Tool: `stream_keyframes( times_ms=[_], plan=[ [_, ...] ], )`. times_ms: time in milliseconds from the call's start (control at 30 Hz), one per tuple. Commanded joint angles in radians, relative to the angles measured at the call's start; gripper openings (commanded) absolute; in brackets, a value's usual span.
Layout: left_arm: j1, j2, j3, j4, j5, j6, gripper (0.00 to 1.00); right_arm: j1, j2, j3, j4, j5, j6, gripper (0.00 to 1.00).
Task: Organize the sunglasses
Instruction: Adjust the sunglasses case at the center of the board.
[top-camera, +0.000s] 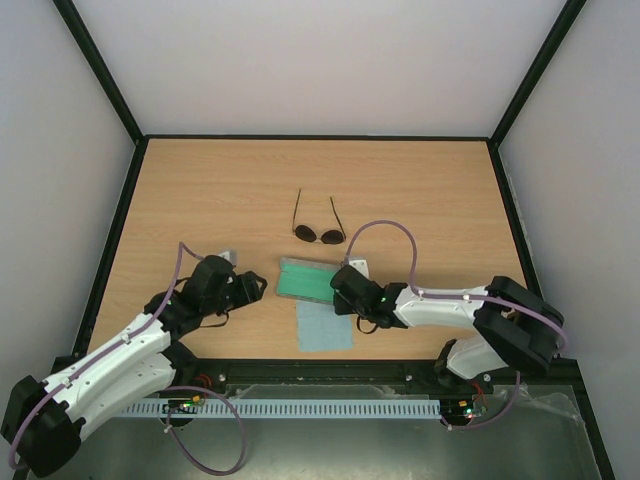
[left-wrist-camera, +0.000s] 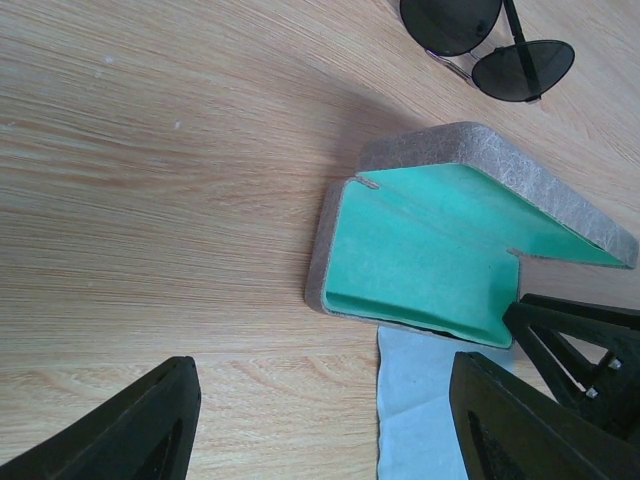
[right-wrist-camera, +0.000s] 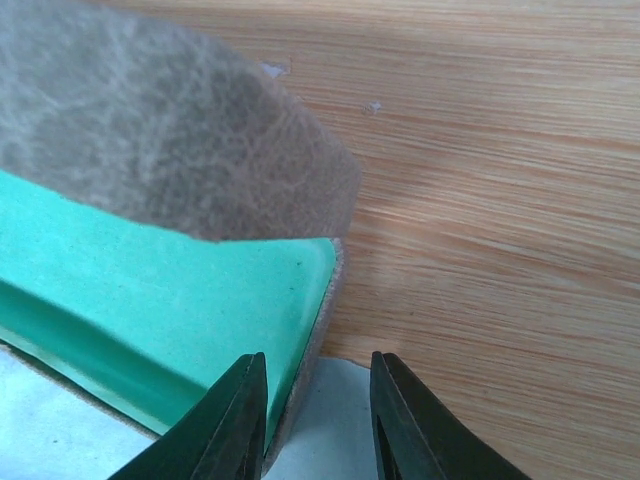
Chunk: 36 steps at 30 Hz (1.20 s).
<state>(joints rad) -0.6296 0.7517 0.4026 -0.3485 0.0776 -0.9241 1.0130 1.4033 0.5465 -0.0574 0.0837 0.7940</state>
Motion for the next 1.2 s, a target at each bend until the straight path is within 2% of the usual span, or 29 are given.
stream_keyframes(
  times_ms=[0,100,333,500,1167],
  plan=[
    [0.004,-0.013,-0.015,0.008,0.002,-0.003,0.71,0.007,0.033,0.024,0.019,0.023,0.011,0.31],
    [0.003,-0.013,-0.014,0.008,0.002,-0.002,0.71,0.008,0.05,0.037,0.015,0.029,0.011,0.3],
    [0.004,-0.014,-0.014,0.005,0.003,-0.001,0.71,0.007,0.08,0.063,-0.015,0.06,0.022,0.15],
    [0.004,-0.022,-0.016,-0.001,0.002,-0.002,0.71,0.006,0.09,0.087,-0.064,0.112,0.028,0.09],
    [0.004,-0.025,-0.017,-0.003,0.0,-0.002,0.71,-0.091,0.12,0.142,-0.103,0.159,0.014,0.07]
  ],
)
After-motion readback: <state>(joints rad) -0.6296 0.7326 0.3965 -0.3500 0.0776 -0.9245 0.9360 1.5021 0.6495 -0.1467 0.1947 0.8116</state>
